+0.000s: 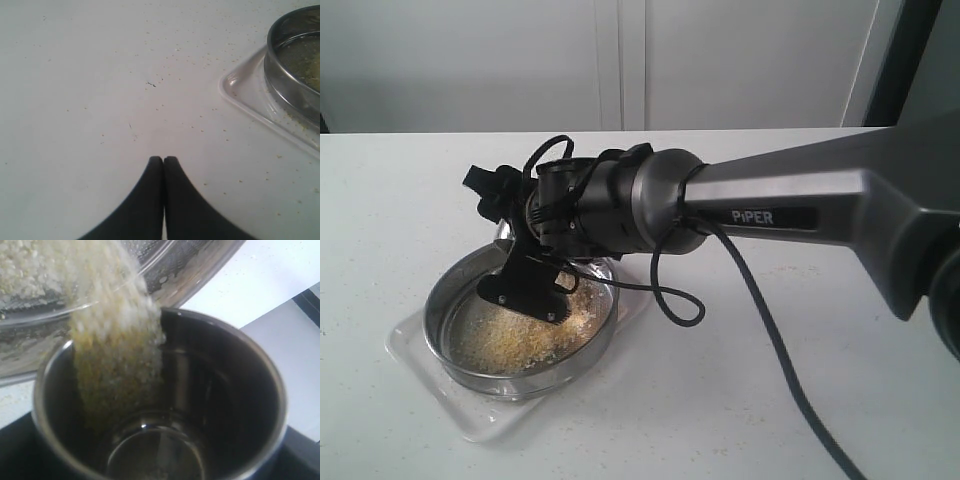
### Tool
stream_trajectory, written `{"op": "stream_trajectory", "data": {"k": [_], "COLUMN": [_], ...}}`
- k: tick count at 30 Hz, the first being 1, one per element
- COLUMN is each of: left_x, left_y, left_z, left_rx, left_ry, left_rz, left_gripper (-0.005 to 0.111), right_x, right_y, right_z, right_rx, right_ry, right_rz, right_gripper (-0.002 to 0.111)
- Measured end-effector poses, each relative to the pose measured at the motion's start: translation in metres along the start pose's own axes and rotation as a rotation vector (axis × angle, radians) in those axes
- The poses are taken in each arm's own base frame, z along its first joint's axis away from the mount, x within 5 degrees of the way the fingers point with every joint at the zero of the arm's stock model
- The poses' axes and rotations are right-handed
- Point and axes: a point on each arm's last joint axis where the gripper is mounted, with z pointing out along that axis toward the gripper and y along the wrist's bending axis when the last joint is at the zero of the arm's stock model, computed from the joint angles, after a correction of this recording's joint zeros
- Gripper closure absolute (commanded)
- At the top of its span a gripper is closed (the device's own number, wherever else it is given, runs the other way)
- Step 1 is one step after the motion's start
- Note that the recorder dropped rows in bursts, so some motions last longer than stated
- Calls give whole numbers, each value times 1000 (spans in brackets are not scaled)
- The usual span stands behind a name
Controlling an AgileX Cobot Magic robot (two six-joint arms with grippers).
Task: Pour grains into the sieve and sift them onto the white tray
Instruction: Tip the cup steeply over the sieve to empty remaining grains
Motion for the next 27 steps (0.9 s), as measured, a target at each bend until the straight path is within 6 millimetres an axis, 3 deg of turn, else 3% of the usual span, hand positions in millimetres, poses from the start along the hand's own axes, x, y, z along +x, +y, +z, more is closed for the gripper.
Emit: {"op": "stream_trajectory", "data": {"k": [17,27], "left_x": [0,0], "left_y": [0,0], "left_z": [0,0], "left_rx": [0,0], "left_ry": [0,0], "left_rz": [0,0], "left_gripper": [107,107], "right_x": [5,2], "right_y": [-5,-8], "right_z": [0,0], "right_rx": [44,89], "right_ry": [60,34], "right_rz": [-287,-298], "right_gripper": [108,108]}}
